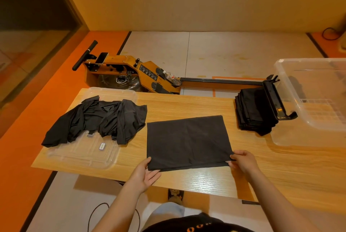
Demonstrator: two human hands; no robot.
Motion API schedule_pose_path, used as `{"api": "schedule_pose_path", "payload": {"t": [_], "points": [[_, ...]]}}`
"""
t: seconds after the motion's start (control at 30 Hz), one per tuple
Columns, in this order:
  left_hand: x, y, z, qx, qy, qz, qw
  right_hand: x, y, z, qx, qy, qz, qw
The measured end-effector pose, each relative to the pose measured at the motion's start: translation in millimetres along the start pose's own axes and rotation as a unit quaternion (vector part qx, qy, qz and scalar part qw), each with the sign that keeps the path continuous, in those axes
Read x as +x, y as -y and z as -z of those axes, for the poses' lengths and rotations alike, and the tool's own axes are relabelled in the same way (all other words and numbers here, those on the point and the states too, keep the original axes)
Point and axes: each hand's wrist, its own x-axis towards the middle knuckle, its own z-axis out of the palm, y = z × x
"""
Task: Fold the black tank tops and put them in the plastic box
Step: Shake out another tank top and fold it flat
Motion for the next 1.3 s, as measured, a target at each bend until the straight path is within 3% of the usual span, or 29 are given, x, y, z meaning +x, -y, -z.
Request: {"api": "schedule_pose_path", "payload": {"t": [0.23, 0.3, 0.37, 0.4, 0.47, 0.53, 0.63, 0.7, 0.77, 0.87, 0.9, 0.97, 1.07, 1.17, 1.23, 1.3], "points": [[4, 6, 3, 0.073, -0.079, -0.058, 0.992, 4, -4, 1, -0.045, -0.036, 0.048, 0.997], [3, 9, 6, 0.088, -0.094, -0.074, 0.989, 1, -6, 0, -0.099, -0.057, 0.089, 0.989], [4, 13, 9, 0.152, -0.140, -0.136, 0.969, -2, -9, -2, -0.200, -0.101, 0.172, 0.959], [4, 16, 10, 0.227, -0.183, -0.197, 0.936, -4, -12, -4, -0.259, -0.121, 0.226, 0.931], [6, 20, 10, 0.386, -0.249, -0.338, 0.821, -11, -15, -15, -0.348, -0.122, 0.346, 0.863], [4, 29, 1, 0.511, -0.219, -0.438, 0.707, -13, -19, -29, -0.426, -0.054, 0.425, 0.797], [13, 43, -12, 0.699, -0.126, -0.473, 0.521, -9, -32, -38, -0.542, 0.068, 0.415, 0.727], [22, 45, -7, 0.767, -0.087, -0.444, 0.455, -8, -39, -37, -0.586, 0.085, 0.378, 0.712], [27, 34, 0, 0.789, -0.060, -0.446, 0.418, -15, -41, -37, -0.605, 0.065, 0.355, 0.710], [31, -5, -4, 0.839, -0.057, -0.417, 0.344, -37, -41, -39, -0.595, 0.029, 0.378, 0.708], [32, -19, -10, 0.848, -0.054, -0.402, 0.340, -46, -40, -41, -0.581, 0.020, 0.401, 0.708], [34, -41, -30, 0.850, -0.066, -0.363, 0.375, -54, -40, -48, -0.547, 0.017, 0.452, 0.704], [31, -38, -50, 0.817, -0.098, -0.390, 0.413, -45, -26, -59, -0.495, 0.024, 0.483, 0.722], [34, 15, -48, 0.775, -0.140, -0.407, 0.463, -23, -17, -67, -0.544, 0.038, 0.492, 0.679], [34, 53, -46, 0.751, -0.134, -0.388, 0.517, -5, -19, -68, -0.598, 0.054, 0.493, 0.629], [40, 73, -45, 0.759, -0.115, -0.359, 0.531, 4, -28, -62, -0.631, 0.065, 0.471, 0.614]]}}
